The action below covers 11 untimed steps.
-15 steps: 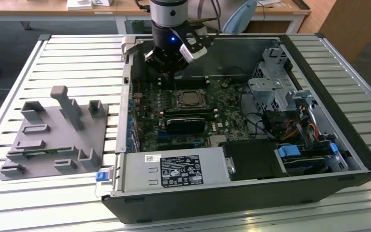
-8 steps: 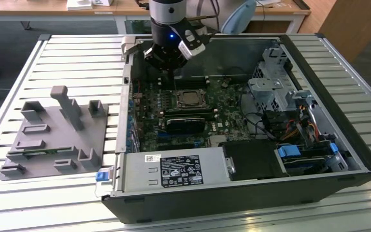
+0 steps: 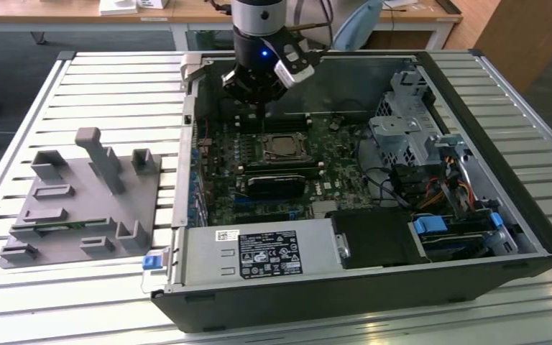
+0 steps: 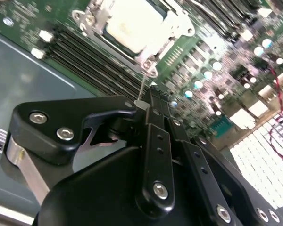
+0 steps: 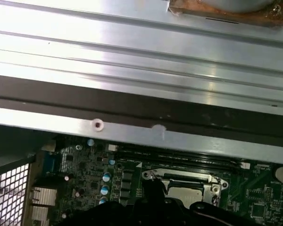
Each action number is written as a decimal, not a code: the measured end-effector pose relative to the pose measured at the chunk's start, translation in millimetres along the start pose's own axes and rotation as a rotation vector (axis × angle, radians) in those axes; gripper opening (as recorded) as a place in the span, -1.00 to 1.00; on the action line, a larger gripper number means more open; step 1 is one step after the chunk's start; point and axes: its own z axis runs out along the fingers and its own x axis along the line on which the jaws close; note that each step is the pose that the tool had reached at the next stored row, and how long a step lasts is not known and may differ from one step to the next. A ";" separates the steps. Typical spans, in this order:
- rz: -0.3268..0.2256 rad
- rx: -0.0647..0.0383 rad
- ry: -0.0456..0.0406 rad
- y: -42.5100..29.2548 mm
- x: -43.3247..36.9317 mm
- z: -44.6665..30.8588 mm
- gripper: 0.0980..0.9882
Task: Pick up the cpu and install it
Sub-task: 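Install the first cpu locking lever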
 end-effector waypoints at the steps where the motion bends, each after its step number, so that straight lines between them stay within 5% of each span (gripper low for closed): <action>1: 0.001 0.000 -0.0001 -0.1 -2.3 0.5 -0.98; 7: 0.037 0.000 -0.0015 0.2 -6.8 3.9 -0.98; 11: 0.054 -0.016 -0.0039 0.0 -7.3 7.3 -0.98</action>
